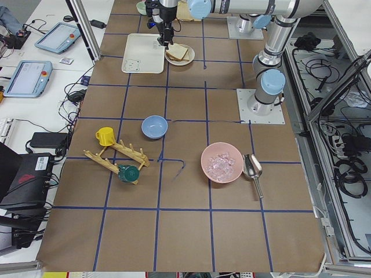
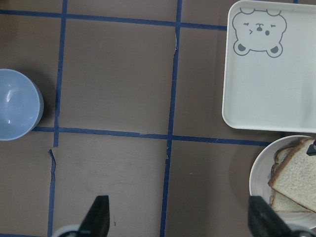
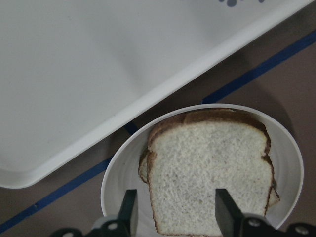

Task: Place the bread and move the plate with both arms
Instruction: 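Open the right gripper and raise it while the left arm reaches toward the plate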

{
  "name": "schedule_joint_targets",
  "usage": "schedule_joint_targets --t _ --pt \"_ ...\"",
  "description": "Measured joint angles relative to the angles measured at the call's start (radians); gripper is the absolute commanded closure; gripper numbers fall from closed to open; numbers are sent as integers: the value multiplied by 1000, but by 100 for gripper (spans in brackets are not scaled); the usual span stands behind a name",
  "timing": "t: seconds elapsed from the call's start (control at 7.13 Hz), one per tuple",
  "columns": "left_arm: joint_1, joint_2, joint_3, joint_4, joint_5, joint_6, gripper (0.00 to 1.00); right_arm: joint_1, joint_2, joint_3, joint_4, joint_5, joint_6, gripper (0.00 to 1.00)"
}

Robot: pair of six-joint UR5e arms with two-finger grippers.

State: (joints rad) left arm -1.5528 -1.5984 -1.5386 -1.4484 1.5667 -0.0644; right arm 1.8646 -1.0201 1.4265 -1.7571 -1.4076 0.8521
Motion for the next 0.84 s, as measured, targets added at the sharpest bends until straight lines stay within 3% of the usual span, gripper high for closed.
schedule_joint_targets --t 0.28,0.7,0.84 --pt "-1 0 -1 0 0 0 0 -11 -45 2 1 -9 -45 0" --pt "-18 -22 -52 23 -19 -41 0 -128 -185 10 19 -17 -340 0" --pt "-39 -47 -92 87 -46 -103 0 -174 -230 16 40 -27 -440 0"
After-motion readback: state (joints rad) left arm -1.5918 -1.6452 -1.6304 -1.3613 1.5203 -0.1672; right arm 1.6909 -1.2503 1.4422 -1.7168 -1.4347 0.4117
